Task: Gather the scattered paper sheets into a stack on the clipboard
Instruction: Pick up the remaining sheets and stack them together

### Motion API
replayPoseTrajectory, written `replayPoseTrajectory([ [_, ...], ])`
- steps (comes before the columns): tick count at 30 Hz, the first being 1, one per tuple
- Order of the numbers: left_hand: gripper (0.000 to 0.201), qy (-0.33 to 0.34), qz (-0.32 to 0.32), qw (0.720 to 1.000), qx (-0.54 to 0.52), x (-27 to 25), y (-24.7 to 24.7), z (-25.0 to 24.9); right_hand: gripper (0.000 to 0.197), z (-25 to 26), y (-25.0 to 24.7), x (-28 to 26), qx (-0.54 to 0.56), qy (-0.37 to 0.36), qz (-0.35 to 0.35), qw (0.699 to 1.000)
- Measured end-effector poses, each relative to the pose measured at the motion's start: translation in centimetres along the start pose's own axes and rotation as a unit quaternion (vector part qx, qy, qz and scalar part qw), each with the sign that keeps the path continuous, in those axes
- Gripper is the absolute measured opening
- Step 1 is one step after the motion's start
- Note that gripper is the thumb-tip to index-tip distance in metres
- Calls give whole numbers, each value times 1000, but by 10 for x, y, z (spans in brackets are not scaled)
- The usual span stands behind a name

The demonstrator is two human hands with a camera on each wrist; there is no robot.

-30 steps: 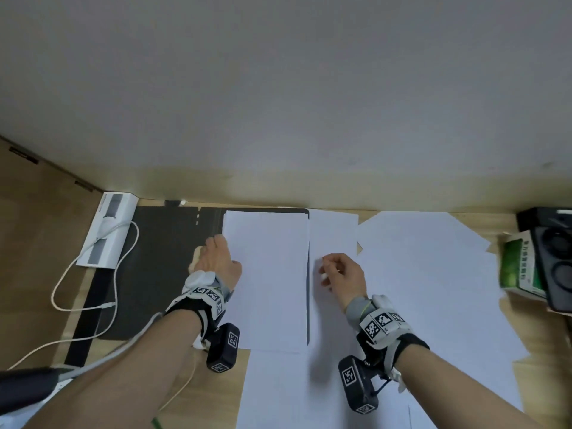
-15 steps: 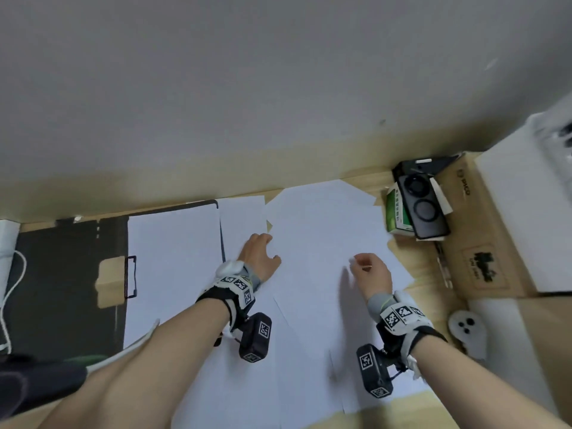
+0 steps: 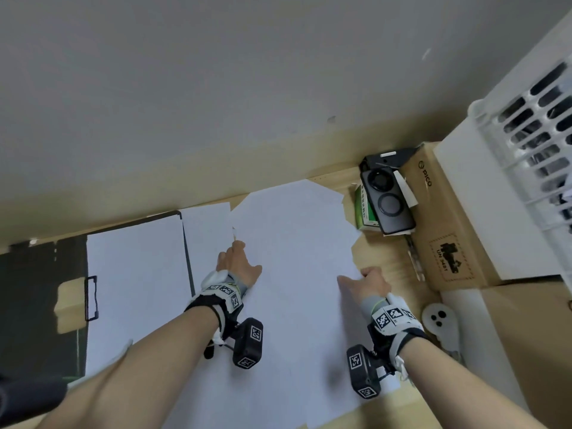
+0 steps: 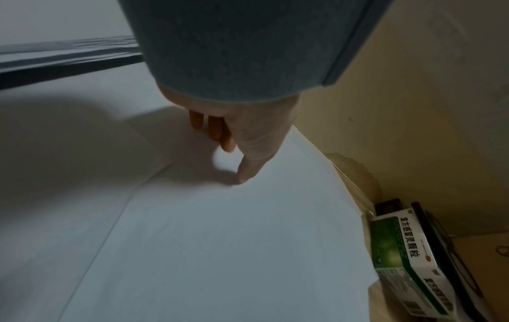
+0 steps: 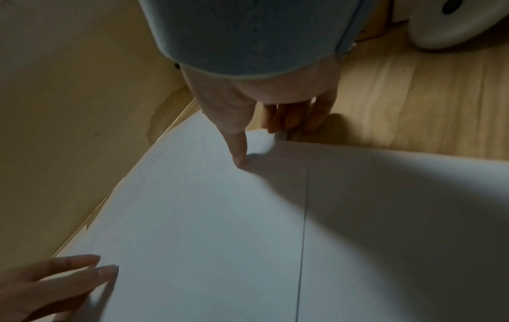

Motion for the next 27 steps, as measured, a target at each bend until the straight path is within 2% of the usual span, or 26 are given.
replayPoseTrajectory([
  [2, 52, 14, 21, 1000, -3, 0, 6, -1, 37, 2, 4, 4, -32, -38, 15, 999],
  [3, 48, 21, 26, 999, -1, -1, 8, -1, 36, 4, 5, 4, -37, -56, 17, 998],
  [6, 35, 35, 31, 999, 3, -5, 10, -3, 48, 14, 7, -4, -27, -115, 28, 993],
  [10, 36, 62, 22, 998, 6, -12, 11, -7, 23, 23, 15, -13, 27, -141, 94, 985],
  [13, 37, 76, 9, 997, 0, -15, 9, -9, 22, 26, 15, -11, 13, -166, 97, 981],
  [16, 42, 79, -18, 996, -26, -14, 2, -9, 24, 20, 10, -3, -14, -156, 77, 985],
  [19, 58, 54, -46, 997, -35, -11, -7, -2, 22, 9, 8, 7, 3, -157, 86, 984],
  [22, 70, 21, -36, 999, -24, -10, -9, 4, 20, 0, 1, 14, 43, -158, 95, 982],
  [25, 69, 39, -18, 999, -24, -13, -7, 3, 13, -7, -3, 19, 94, -117, 96, 984],
  [27, 66, 57, -2, 996, -65, -18, -5, -2, 10, -9, -2, 17, 127, -81, 97, 984],
])
Point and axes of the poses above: each hand's wrist, its own x-axis towards the middle knuckle, its own y-axis out of the palm, z = x × y, the point moved 6 cm from there along x, towards the middle knuckle, and after that the axes turned 8 degrees about -z, right-handed, at the moved point
